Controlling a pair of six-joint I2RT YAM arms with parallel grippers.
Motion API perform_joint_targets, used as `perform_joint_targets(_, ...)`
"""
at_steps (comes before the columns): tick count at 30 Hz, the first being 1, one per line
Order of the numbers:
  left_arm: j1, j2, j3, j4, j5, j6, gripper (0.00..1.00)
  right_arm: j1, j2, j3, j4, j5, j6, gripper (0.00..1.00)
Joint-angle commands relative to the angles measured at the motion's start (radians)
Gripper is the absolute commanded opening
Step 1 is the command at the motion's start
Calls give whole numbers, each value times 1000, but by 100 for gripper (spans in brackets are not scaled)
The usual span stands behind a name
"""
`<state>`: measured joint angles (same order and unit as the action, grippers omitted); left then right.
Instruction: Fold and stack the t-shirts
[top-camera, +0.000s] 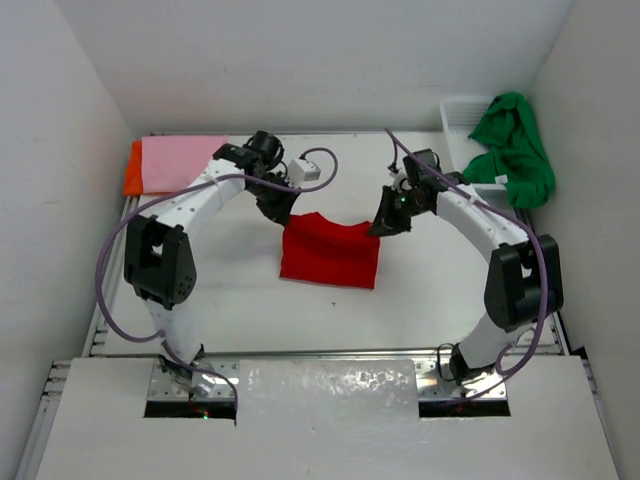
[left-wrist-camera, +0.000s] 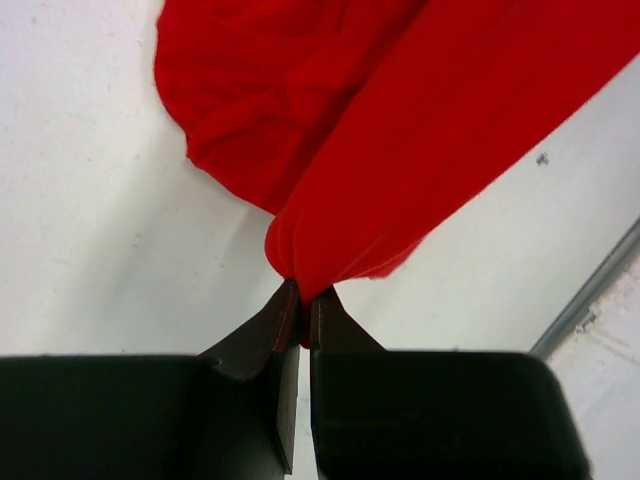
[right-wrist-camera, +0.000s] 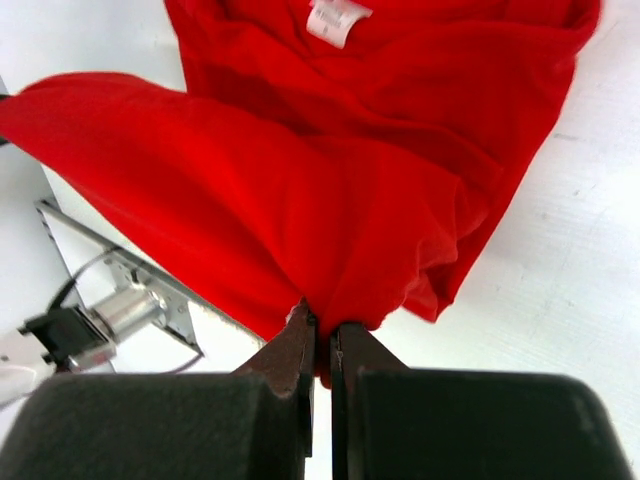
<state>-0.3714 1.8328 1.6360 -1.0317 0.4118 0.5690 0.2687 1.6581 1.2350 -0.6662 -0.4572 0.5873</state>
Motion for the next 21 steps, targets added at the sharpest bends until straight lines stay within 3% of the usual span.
perform_joint_targets(1,19,13,18,102,-24,-58,0,-31,35,52,59,8,34,0)
perform_joint_targets(6,25,86,91,191,-65,-133,0,-56,103,87,120,51,83,9)
perform_joint_targets(7,25,117,100,202,-68,-142,2,-57,117,92,128,57,91,17)
perform_joint_targets(9,25,150,134,219,-77,-169,7,-65,149,112,149,74,97,20)
perform_joint_targets(13,34,258,197,286,-137,-225,28,-111,276,178,191,161,126,35)
perform_joint_targets(17,92,379,364,306,-180,-287,33,-166,362,280,225,282,99,35)
perform_joint_targets(21,147,447,577,266,-200,-319,37,-164,350,431,185,402,-9,35)
